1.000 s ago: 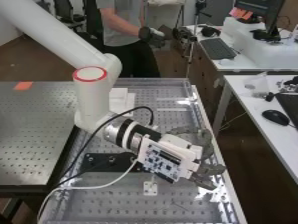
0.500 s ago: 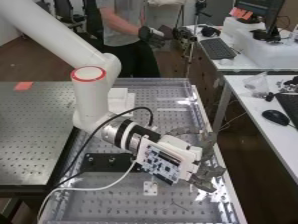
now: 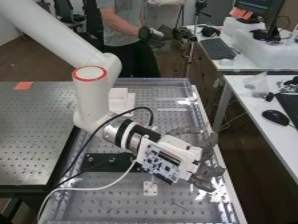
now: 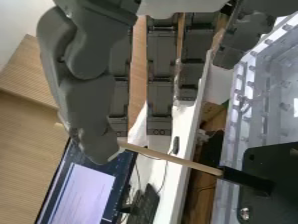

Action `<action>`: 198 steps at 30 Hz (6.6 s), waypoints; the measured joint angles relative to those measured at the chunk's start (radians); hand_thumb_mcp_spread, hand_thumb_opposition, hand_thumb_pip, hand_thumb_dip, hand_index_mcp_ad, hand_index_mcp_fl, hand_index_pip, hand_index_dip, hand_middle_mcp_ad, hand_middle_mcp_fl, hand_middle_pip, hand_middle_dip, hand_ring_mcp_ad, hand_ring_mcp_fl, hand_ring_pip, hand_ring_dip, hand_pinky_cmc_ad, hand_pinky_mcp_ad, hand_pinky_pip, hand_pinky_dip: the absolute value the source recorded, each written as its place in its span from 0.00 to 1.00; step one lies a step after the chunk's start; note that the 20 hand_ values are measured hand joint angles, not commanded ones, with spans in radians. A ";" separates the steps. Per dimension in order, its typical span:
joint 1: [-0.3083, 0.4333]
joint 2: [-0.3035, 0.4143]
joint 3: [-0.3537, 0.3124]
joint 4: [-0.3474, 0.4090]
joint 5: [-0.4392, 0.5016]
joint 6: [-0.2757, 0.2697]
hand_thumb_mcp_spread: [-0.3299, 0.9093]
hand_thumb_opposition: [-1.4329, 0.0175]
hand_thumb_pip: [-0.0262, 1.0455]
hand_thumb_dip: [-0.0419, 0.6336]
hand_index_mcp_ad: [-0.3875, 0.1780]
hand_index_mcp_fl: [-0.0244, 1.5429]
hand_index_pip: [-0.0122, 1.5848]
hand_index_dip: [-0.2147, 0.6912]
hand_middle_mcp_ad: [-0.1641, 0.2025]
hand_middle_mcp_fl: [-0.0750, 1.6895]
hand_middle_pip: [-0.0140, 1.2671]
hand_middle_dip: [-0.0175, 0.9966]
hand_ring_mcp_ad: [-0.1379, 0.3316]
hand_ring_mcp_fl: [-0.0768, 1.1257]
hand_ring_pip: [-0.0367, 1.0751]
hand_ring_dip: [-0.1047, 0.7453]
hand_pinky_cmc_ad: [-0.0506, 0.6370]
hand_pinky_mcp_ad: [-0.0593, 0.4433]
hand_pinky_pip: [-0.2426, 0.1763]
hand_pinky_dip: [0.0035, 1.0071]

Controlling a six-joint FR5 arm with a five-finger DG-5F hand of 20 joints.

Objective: Grab the chopstick and place it in the clear container

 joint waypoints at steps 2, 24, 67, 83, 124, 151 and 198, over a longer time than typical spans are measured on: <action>0.000 0.000 0.000 0.000 0.001 -0.001 0.77 0.37 0.41 0.48 0.26 0.76 0.07 0.80 0.61 0.66 0.12 0.74 0.44 0.44 0.14 0.57 0.53 0.52 0.55 0.15; -0.001 0.004 0.006 0.004 0.014 -0.044 0.89 0.26 0.40 0.46 0.32 0.85 0.13 0.82 0.58 0.76 0.15 0.74 0.44 0.50 0.14 0.60 0.55 0.58 0.57 0.15; 0.041 0.191 0.027 -0.012 0.110 -0.270 0.91 0.24 0.39 0.47 0.62 0.93 0.04 0.84 0.51 0.86 0.08 0.64 0.44 0.56 0.14 0.61 0.61 0.58 0.58 0.15; 0.186 0.315 -0.072 -0.102 0.229 -0.239 0.91 0.23 0.39 0.47 0.62 0.93 0.04 0.84 0.56 0.86 0.07 0.64 0.43 0.57 0.14 0.61 0.60 0.61 0.58 0.15; 0.650 0.174 0.160 -0.610 0.814 -0.079 0.90 0.23 0.39 0.51 0.61 0.93 0.04 0.87 0.57 0.86 0.08 0.63 0.44 0.60 0.14 0.62 0.60 0.61 0.63 0.16; 0.677 -0.059 0.466 -1.091 0.910 0.129 0.90 0.23 0.39 0.51 0.61 0.93 0.04 0.87 0.61 0.86 0.07 0.62 0.44 0.62 0.14 0.62 0.61 0.61 0.63 0.16; 0.632 0.033 0.278 -0.779 0.713 -0.141 0.89 0.23 0.39 0.54 0.56 0.94 0.02 0.88 0.61 0.86 0.08 0.61 0.42 0.62 0.14 0.62 0.60 0.61 0.66 0.16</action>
